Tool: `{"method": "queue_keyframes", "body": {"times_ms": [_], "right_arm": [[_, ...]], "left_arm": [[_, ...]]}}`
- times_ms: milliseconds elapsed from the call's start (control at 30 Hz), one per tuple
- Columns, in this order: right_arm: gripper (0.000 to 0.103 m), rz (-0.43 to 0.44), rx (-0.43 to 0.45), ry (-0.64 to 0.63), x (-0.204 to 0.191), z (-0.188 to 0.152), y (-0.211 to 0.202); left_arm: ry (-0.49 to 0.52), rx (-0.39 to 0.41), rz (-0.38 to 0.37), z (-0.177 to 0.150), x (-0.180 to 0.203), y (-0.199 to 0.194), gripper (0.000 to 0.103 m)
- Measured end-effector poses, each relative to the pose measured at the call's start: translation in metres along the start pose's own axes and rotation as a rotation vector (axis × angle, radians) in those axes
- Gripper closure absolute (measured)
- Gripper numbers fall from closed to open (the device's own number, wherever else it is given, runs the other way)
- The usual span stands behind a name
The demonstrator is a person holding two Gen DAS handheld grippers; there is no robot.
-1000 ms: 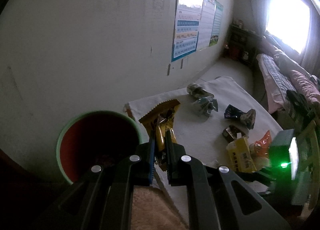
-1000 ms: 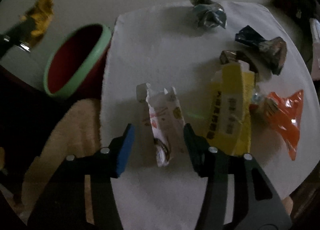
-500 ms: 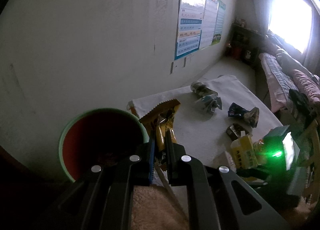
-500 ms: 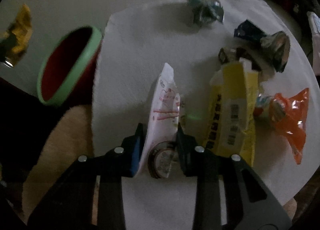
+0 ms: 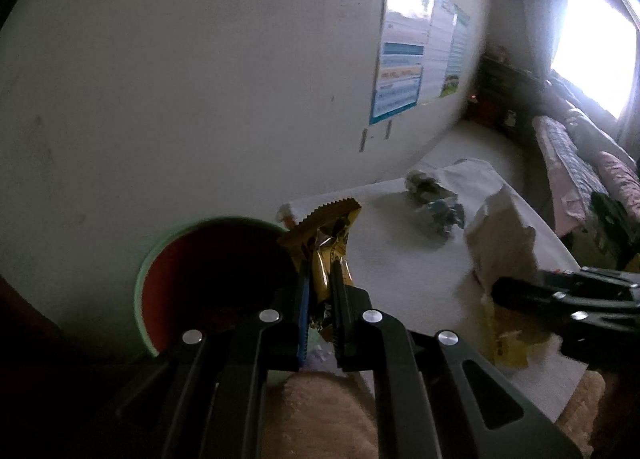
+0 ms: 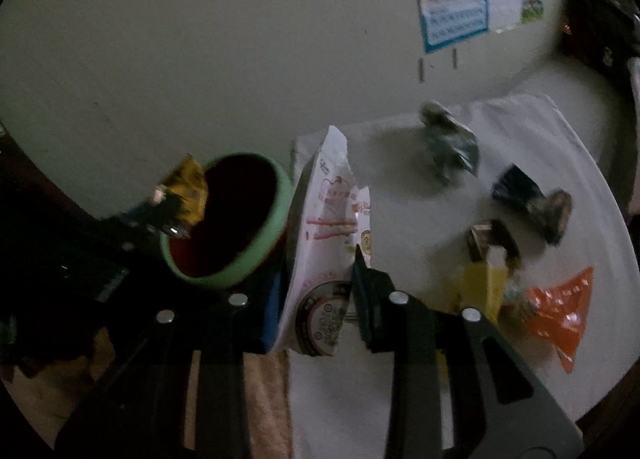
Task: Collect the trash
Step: 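Open the left gripper over the bucket while the right carries the packet in and opens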
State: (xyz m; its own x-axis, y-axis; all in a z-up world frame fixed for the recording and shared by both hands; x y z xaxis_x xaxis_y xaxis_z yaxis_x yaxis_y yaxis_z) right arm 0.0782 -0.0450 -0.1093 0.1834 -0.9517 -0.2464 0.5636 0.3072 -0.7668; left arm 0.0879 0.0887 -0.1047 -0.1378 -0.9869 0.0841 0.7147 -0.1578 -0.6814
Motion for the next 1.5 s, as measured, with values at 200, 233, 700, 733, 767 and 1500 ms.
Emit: {"method": "queue_keyframes", "body": {"times_ms": [200, 233, 700, 733, 767, 1500], "right_arm": [[0.072, 0.045, -0.009, -0.048, -0.032, 0.012, 0.015], [0.072, 0.053, -0.012, -0.053, -0.037, 0.013, 0.018], [0.072, 0.129, -0.134, -0.102, -0.09, 0.026, 0.089], [0.072, 0.132, -0.14, -0.107, -0.094, 0.027, 0.093], [0.072, 0.133, -0.144, -0.112, -0.096, 0.027, 0.096], [0.04, 0.122, -0.051, 0.019, -0.05, 0.027, 0.048]], "left_arm": [[-0.037, -0.007, 0.036, -0.005, -0.029, 0.003, 0.096], [-0.044, -0.009, 0.044, -0.006, -0.034, 0.004, 0.096], [-0.181, -0.087, 0.119, -0.023, -0.124, 0.036, 0.096], [-0.183, -0.09, 0.126, -0.024, -0.126, 0.037, 0.095], [-0.185, -0.095, 0.134, -0.025, -0.13, 0.039, 0.095], [-0.119, -0.045, 0.139, 0.001, -0.09, 0.019, 0.048]]}}
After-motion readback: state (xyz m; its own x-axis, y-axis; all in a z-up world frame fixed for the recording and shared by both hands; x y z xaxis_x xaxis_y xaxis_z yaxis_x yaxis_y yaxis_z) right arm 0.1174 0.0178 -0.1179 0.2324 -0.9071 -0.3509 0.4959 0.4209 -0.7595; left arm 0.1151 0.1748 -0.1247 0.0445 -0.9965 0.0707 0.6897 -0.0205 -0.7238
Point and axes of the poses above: each gripper's, at about its wrist camera, not at the fingertips, and y roughly the way its jaws point, x to its right, z to its top, the point moved 8 cm from there along y, roughly the way its jaws point, and after that the axes turned 4 degrees about -z, right-handed, at the moved point
